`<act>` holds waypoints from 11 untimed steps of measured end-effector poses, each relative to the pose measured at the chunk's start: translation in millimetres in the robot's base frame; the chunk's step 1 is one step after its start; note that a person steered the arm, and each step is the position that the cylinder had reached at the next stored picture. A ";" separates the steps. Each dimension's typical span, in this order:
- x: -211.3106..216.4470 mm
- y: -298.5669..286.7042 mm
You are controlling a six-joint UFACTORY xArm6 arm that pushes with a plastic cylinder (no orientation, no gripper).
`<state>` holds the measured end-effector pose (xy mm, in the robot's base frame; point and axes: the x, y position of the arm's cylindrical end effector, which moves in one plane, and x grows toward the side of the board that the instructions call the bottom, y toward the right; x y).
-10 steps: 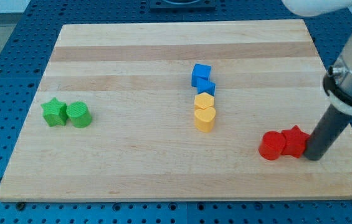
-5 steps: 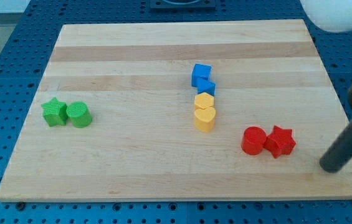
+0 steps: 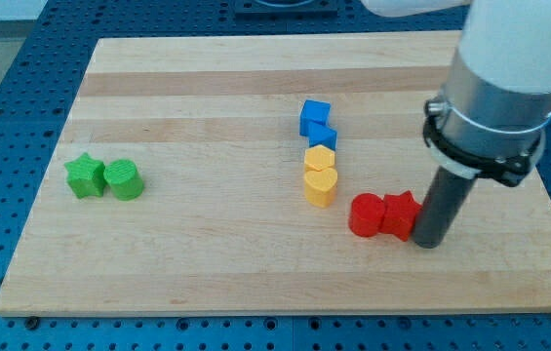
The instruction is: Slide the red star towards the green circle
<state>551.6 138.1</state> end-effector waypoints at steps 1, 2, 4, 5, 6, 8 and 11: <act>0.1 -18.4; 10.8 -3.2; -41.5 25.1; -34.5 -0.3; -16.1 -27.2; -7.4 -57.6; -7.4 -102.5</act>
<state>544.2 35.6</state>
